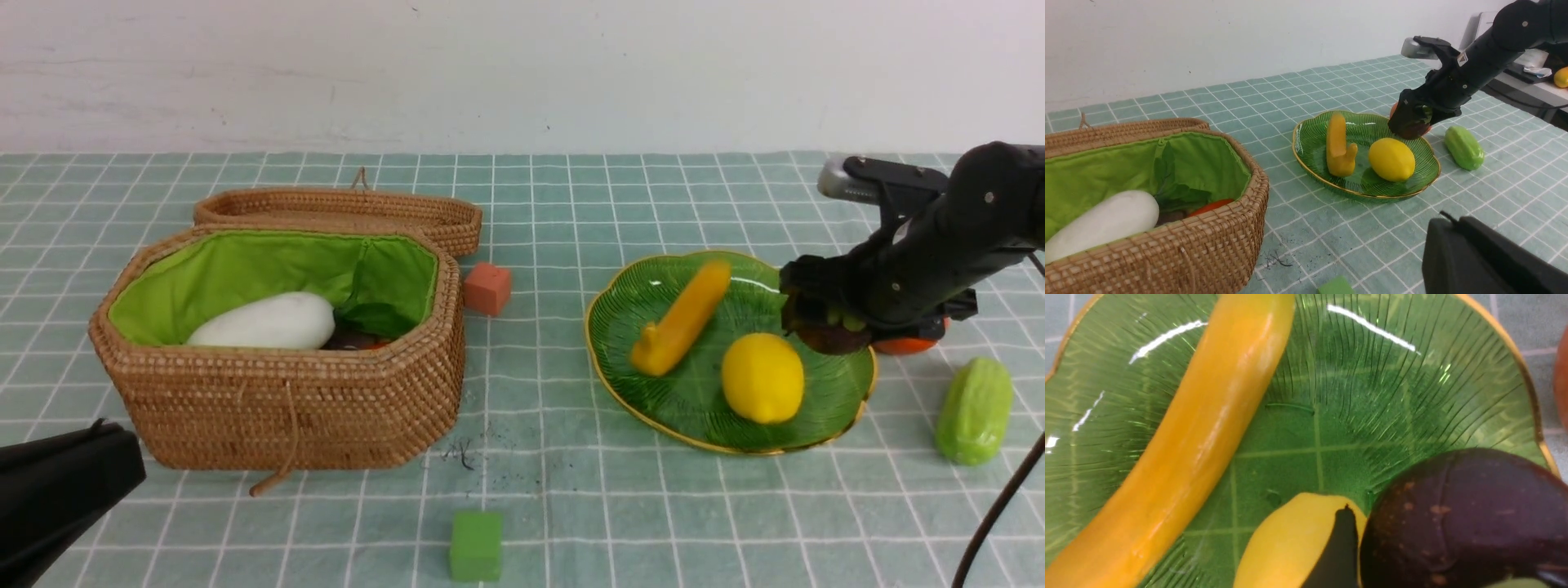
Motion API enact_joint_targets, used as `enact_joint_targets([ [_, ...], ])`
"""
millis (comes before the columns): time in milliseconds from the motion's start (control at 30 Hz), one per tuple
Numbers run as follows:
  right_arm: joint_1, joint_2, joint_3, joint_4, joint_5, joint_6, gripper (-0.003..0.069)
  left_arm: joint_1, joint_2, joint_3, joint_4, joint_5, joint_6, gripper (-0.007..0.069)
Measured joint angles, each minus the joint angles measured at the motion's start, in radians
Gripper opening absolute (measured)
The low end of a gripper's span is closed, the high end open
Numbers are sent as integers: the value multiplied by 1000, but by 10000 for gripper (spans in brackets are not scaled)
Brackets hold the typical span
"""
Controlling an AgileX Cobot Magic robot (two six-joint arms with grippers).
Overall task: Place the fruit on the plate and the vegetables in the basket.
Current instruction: Use the right arm to grab a mangosteen and put it into the right plate, then take a chayote with your right arm and place it on the basket on the left.
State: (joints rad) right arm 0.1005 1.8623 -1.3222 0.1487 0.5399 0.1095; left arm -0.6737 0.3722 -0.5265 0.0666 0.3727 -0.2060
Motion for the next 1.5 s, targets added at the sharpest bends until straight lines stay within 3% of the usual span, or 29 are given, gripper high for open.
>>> enact_joint_targets([
  [133,0,-6,-2,0,23,-3,676,0,2,0,0,-1,0,-2],
  [433,0,-97,-2,-11,54,-3,590,0,2,0,0,-3,0,1],
  [767,0,-230,-2,-23,111,-3,581,0,2,0,0,-5,-1,4],
  [1000,-15,-293,-2,-103,233,5,562,0,2,0,0,-6,-1,5],
  [1233,-147,-296,-2,-134,344,28,542,0,2,0,0,-5,-1,5],
  [1300,-222,-287,-2,-118,352,28,540,0,2,0,0,-5,-1,5],
  [1500,-314,-224,-2,-60,393,35,540,0,2,0,1,-5,-1,8],
])
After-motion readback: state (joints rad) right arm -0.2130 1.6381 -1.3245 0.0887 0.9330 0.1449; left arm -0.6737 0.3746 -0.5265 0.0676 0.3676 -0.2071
